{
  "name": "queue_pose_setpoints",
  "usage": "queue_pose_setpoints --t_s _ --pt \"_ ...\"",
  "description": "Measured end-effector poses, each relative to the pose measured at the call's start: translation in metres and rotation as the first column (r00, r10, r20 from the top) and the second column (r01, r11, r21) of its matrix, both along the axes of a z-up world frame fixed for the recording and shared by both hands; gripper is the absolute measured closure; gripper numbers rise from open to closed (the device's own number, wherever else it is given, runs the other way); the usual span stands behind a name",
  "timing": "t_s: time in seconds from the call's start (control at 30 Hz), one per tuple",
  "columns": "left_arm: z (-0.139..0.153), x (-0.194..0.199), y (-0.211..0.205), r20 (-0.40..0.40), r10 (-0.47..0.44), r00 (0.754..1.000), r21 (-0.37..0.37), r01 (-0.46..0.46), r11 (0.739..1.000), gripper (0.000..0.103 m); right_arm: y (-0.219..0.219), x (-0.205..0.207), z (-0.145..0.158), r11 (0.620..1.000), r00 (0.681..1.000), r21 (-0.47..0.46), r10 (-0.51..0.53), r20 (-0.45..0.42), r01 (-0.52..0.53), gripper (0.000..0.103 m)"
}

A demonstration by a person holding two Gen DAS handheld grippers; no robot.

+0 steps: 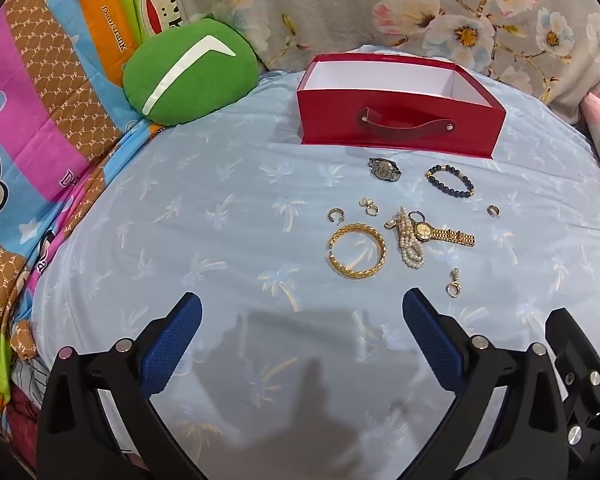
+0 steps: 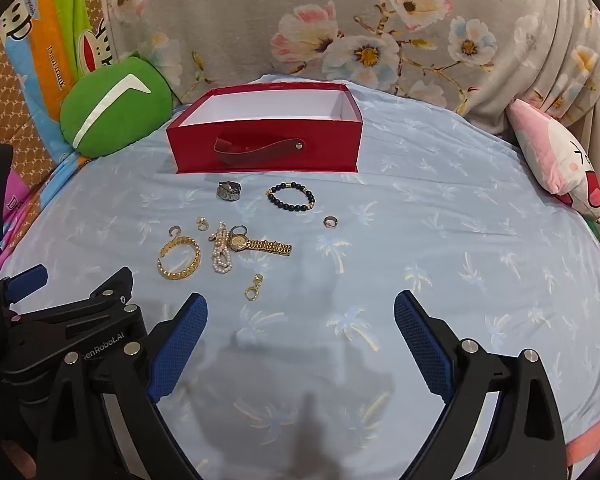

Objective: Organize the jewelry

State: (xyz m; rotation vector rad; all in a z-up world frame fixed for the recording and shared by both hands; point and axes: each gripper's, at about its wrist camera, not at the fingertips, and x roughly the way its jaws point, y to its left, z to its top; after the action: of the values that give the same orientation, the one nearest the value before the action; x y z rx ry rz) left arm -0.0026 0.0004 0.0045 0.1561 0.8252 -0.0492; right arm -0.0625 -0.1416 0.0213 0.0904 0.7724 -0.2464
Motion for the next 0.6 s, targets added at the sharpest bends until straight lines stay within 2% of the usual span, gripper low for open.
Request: queue_pose_setpoints --t_s 0.6 --pt "0.0005 -0.0002 0.0018 0.016 0.003 1.000 0.013 -0.003 1.000 0.005 0.0012 -0.0018 -0.0016 1.000 1.000 0.003 -0.001 -0.003 0.001 0.010"
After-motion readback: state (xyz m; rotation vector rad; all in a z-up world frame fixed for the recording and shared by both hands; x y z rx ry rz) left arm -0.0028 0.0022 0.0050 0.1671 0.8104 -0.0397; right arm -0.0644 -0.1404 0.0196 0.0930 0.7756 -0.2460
